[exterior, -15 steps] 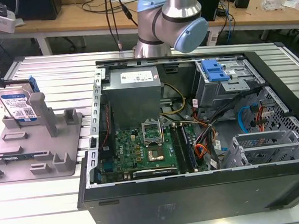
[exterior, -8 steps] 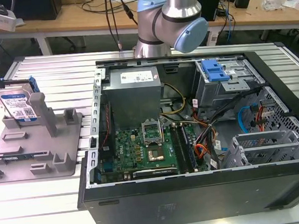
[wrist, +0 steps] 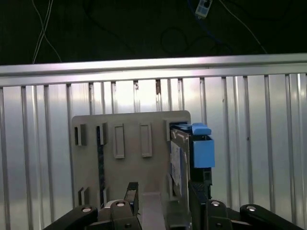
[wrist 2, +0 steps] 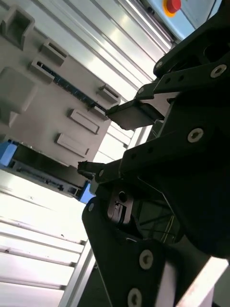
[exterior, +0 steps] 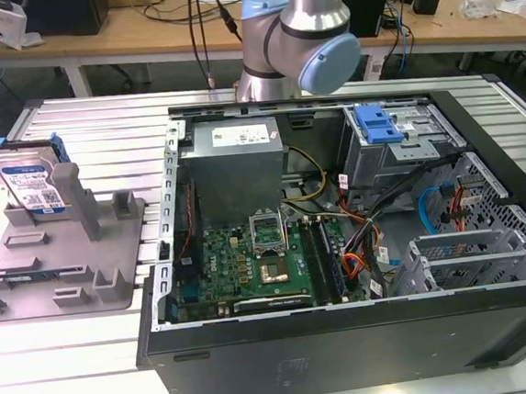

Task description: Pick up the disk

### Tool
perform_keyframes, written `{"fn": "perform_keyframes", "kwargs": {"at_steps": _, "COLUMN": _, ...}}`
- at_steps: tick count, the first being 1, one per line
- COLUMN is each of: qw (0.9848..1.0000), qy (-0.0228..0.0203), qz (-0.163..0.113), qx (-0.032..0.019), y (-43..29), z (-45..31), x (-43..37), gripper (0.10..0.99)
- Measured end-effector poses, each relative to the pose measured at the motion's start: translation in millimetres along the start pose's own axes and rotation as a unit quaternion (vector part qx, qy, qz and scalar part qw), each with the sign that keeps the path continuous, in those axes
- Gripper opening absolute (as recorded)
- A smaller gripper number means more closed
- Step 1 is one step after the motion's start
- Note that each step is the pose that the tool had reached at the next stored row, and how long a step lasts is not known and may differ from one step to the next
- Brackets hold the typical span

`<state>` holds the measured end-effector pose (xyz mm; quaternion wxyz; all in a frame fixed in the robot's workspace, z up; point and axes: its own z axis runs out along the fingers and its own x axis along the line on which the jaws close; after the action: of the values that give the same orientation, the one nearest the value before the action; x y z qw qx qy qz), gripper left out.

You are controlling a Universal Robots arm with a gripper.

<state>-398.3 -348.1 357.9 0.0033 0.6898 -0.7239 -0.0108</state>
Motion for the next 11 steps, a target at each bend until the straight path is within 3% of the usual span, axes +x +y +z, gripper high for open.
{"fn": "perform_keyframes", "kwargs": {"at_steps": 4, "qw": 1.0000, "qy": 0.0000, "qz": 0.000, "qx": 0.0001, "y": 3.5, "z": 0.2, "x": -15.7, "gripper": 0.541}}
{"fn": "perform_keyframes", "kwargs": {"at_steps": 6, "qw": 1.0000, "qy": 0.0001, "qz": 0.000, "qx": 0.0005, "y": 7.3, "z": 0.5, "x": -28.2, "gripper": 0.541}}
{"fn": "perform_keyframes", "kwargs": {"at_steps": 8, "qw": 1.0000, "qy": -0.0002, "qz": 0.000, "qx": 0.0044, "y": 18.7, "z": 1.4, "x": -29.5, "gripper": 0.541}}
{"fn": "perform_keyframes", "kwargs": {"at_steps": 11, "qw": 1.0000, "qy": 0.0000, "qz": -0.001, "qx": 0.0085, "y": 26.5, "z": 2.9, "x": -29.0, "gripper": 0.541}}
